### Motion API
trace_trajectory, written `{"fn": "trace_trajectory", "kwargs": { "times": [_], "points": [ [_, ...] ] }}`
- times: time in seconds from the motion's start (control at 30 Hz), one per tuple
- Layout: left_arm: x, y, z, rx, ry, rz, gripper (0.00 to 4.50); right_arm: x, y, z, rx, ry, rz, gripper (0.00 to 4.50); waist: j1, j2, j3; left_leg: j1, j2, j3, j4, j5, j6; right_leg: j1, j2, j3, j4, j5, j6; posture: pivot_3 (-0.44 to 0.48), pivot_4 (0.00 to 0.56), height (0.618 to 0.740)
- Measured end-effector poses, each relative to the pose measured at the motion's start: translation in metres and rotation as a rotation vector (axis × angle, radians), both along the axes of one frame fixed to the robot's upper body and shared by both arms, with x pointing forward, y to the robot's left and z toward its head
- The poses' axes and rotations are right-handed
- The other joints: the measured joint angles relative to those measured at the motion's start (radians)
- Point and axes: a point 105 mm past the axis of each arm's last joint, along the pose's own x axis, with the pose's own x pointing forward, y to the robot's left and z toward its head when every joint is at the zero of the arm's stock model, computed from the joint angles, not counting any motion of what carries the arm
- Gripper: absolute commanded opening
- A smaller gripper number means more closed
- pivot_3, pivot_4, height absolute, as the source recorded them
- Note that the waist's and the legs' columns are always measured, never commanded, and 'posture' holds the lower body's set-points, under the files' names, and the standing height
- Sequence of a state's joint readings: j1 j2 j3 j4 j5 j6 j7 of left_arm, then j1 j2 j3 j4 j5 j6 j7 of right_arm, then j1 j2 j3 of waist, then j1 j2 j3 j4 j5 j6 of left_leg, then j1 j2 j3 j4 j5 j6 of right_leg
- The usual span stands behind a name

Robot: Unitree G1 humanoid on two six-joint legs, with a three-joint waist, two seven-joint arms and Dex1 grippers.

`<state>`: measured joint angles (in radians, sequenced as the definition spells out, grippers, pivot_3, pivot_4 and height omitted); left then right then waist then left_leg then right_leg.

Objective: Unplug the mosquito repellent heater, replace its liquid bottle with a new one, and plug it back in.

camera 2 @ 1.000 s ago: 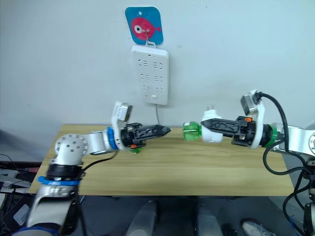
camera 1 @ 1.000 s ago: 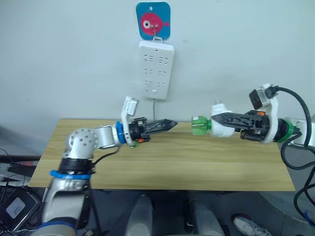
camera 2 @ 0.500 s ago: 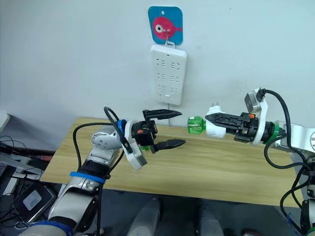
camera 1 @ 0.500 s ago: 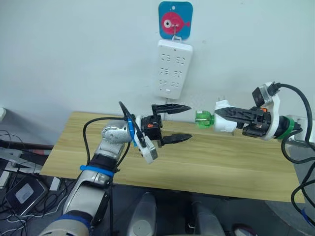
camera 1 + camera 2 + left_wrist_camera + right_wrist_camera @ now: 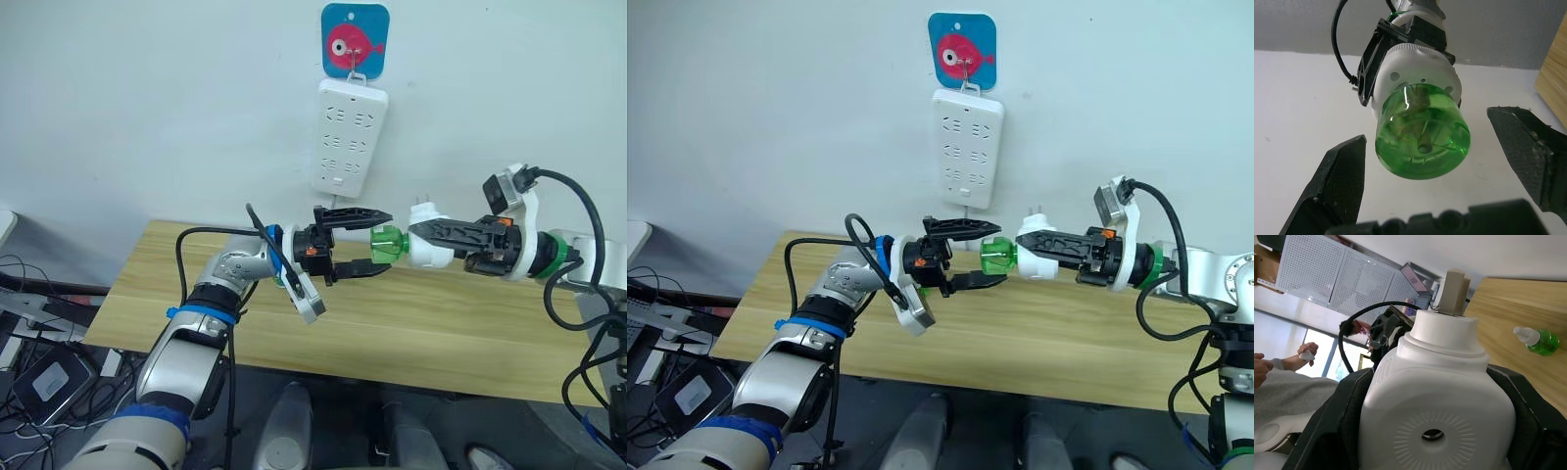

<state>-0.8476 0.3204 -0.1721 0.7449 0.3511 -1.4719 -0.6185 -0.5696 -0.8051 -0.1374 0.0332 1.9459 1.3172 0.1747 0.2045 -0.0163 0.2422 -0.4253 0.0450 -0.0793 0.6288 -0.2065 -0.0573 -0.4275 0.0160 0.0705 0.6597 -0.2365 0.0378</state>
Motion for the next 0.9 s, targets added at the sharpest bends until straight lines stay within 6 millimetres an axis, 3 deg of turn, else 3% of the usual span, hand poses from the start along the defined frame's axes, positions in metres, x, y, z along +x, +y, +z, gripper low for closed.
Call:
{"fn": "trace_trajectory", "kwargs": {
  "times": [0.2,0.3,0.47,0.7,0.77,0.83,0.9],
  "points": [
    [-0.002,-0.004,0.002,-0.014,-0.023,-0.020,4.47,-0.001,0.002,0.000,-0.008,-0.009,0.005,3.13,0.000,0.000,0.000,0.001,0.000,0.000,0.000,0.000,0.000,0.000,0.000,0.000,0.002,0.000,0.000,0.297,0.213,0.740],
    [-0.003,-0.003,0.004,-0.025,-0.027,-0.027,3.86,-0.002,0.002,0.001,-0.010,-0.012,0.006,3.13,0.000,0.000,0.000,0.001,0.000,0.000,0.000,0.000,0.000,0.000,0.000,0.000,0.002,0.000,0.000,0.300,0.211,0.740],
    [-0.004,-0.003,0.001,-0.006,-0.028,-0.034,2.31,-0.002,0.002,0.001,-0.010,-0.013,0.006,3.13,0.000,0.000,0.000,0.001,0.000,0.000,0.000,0.000,0.000,0.000,0.000,0.000,0.002,0.000,0.000,0.299,0.211,0.740],
    [-0.004,-0.004,0.001,-0.013,0.018,-0.042,2.27,-0.002,0.002,0.001,-0.012,-0.012,0.006,3.13,-0.001,0.000,0.000,0.001,0.000,0.000,0.001,0.000,0.000,0.000,0.000,0.000,0.003,0.000,0.000,0.299,0.211,0.740],
    [-0.003,-0.007,-0.001,-0.008,0.123,-0.031,2.27,-0.001,0.001,0.000,-0.020,-0.011,-0.001,3.13,-0.003,0.000,0.000,0.001,0.000,0.000,0.001,0.000,0.000,0.000,0.000,0.000,0.003,0.000,0.000,0.299,0.211,0.740],
    [0.000,-0.013,-0.004,-0.021,0.375,-0.018,2.27,0.002,-0.005,0.000,-0.036,-0.010,-0.028,3.13,-0.013,0.000,0.000,0.001,0.000,0.000,0.001,0.000,0.000,0.001,-0.001,0.000,0.003,0.000,0.000,0.293,0.217,0.740],
    [-0.002,-0.021,-0.002,-0.033,0.903,-0.102,2.27,0.003,-0.012,0.003,-0.045,-0.016,-0.051,3.13,-0.021,-0.001,0.002,0.000,0.001,-0.003,0.001,0.000,0.000,0.001,0.000,-0.003,0.003,0.000,0.000,0.293,0.217,0.740]
  ]
}}
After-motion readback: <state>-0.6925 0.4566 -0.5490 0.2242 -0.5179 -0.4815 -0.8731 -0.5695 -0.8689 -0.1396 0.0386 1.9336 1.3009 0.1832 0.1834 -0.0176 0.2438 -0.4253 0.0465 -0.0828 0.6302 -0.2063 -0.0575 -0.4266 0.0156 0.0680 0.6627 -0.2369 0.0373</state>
